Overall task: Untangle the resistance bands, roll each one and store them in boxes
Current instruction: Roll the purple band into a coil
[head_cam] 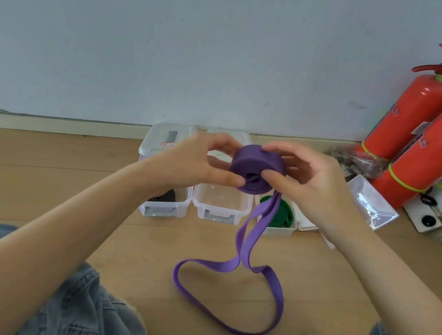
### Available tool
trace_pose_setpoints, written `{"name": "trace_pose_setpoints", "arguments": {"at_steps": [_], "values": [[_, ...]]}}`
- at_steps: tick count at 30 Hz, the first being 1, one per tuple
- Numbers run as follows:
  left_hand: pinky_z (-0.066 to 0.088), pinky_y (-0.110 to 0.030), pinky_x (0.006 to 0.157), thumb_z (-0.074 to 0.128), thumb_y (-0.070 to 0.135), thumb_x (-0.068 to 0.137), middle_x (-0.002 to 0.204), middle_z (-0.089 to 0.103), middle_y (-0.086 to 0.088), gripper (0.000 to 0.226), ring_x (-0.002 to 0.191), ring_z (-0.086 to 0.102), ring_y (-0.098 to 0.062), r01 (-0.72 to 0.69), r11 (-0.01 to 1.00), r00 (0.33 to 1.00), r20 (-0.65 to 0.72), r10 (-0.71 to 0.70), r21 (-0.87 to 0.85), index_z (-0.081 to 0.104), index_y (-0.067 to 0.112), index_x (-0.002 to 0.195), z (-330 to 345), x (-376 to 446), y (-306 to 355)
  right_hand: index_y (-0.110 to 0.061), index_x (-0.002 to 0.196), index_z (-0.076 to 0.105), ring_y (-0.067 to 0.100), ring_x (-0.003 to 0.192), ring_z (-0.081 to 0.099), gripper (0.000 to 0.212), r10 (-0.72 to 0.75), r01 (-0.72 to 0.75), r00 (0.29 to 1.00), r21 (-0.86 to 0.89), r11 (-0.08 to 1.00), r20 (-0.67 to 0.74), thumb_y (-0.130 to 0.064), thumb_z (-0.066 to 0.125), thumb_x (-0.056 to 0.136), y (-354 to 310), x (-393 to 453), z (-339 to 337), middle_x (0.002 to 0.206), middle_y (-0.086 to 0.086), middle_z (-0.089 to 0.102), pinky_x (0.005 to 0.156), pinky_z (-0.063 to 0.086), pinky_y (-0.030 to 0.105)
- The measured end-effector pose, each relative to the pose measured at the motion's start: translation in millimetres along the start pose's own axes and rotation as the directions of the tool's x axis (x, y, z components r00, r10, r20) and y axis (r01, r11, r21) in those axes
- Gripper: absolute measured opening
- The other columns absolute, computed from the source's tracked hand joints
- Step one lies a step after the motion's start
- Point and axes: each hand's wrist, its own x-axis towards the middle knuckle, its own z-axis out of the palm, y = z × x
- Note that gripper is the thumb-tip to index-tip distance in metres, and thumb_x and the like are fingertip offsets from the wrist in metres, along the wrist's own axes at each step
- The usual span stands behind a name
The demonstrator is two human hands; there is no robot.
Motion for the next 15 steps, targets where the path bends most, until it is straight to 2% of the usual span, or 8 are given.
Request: {"name": "trace_pose_setpoints", "arguments": {"at_steps": [3,5,6,8,9,11,13,15], "values": [[0.047,-0.006,0.064,0.079,0.01,0.07,0.092,0.063,0.014,0.04,0.074,0.067,0.001,-0.036,0.979,0.999,0.009,0.035,0.203,0.06,0.034,0.097,7.1,-0.6,-0.3,-0.022,0.102,0.068,0.015,0.092,0.063,0.037,-0.073,0.079,0.997,-0.172,0.982,0.04,-0.001,0.074,0.072,-1.7,-3.0,3.3,0.098,0.0,0.065,0.087,0.051,0.029],[0.047,-0.012,0.066,0.08,0.013,0.068,0.081,0.062,0.015,0.032,0.071,0.066,-0.005,-0.025,0.952,0.999,-0.015,0.031,0.305,0.064,0.029,0.091,11.0,-1.0,-4.1,-0.022,0.103,0.067,0.008,0.091,0.063,0.038,-0.074,0.086,0.995,-0.194,0.977,0.068,-0.004,0.077,0.071,0.3,-6.7,7.5,0.096,-0.005,0.066,0.086,0.051,0.024],[0.047,-0.013,0.065,0.08,0.013,0.068,0.077,0.062,0.016,0.028,0.071,0.065,-0.007,-0.017,0.956,0.999,-0.022,0.025,0.292,0.065,0.027,0.088,11.4,-1.5,-5.7,-0.025,0.103,0.064,0.005,0.091,0.063,0.041,-0.045,0.055,0.997,-0.151,0.987,0.065,-0.005,0.077,0.071,0.9,-6.5,7.8,0.097,-0.007,0.066,0.087,0.05,0.022],[0.046,-0.009,0.064,0.078,0.009,0.07,0.075,0.064,0.017,0.026,0.073,0.067,-0.006,-0.017,0.987,0.999,-0.048,0.025,0.158,0.067,0.025,0.087,9.0,-2.4,-5.1,-0.026,0.102,0.058,0.003,0.091,0.064,0.044,0.027,-0.028,0.999,0.048,0.998,0.035,-0.003,0.078,0.07,1.4,-3.0,4.1,0.098,-0.008,0.066,0.085,0.05,0.019],[0.047,-0.009,0.068,0.078,0.009,0.071,0.08,0.067,0.015,0.026,0.077,0.068,-0.007,-0.024,0.997,0.996,-0.079,0.03,0.078,0.068,0.022,0.091,6.3,-2.1,-3.9,-0.024,0.102,0.057,0.005,0.092,0.065,0.044,0.048,-0.05,0.999,0.157,0.986,0.016,-0.004,0.078,0.069,1.9,-1.0,1.3,0.098,-0.007,0.067,0.084,0.05,0.018],[0.05,-0.019,0.083,0.076,0.016,0.073,0.098,0.07,0.005,0.029,0.092,0.068,-0.012,-0.034,0.998,0.987,-0.162,0.025,-0.058,0.068,0.019,0.101,0.1,-1.9,-0.5,-0.022,0.102,0.054,0.009,0.095,0.066,0.045,0.092,-0.083,0.996,0.301,0.95,-0.017,-0.014,0.078,0.065,3.0,1.6,-1.7,0.098,-0.004,0.069,0.085,0.05,0.022],[0.051,-0.028,0.091,0.074,0.021,0.072,0.111,0.068,-0.005,0.033,0.101,0.066,-0.016,-0.049,0.968,0.982,-0.191,0.001,-0.246,0.067,0.015,0.105,-3.6,-1.5,3.8,-0.02,0.103,0.052,0.011,0.097,0.066,0.046,0.144,-0.117,0.989,0.38,0.918,-0.043,-0.018,0.08,0.066,4.8,1.8,1.8,0.097,-0.002,0.071,0.086,0.049,0.028],[0.052,-0.026,0.088,0.071,0.02,0.068,0.115,0.066,-0.013,0.042,0.102,0.066,-0.019,-0.059,0.887,0.989,-0.147,-0.01,-0.459,0.065,0.008,0.108,-2.7,-0.3,5.9,-0.023,0.103,0.052,0.014,0.095,0.067,0.042,0.165,-0.129,0.985,0.462,0.877,-0.038,-0.021,0.078,0.07,6.1,0.4,10.4,0.098,-0.002,0.072,0.083,0.051,0.031]]}}
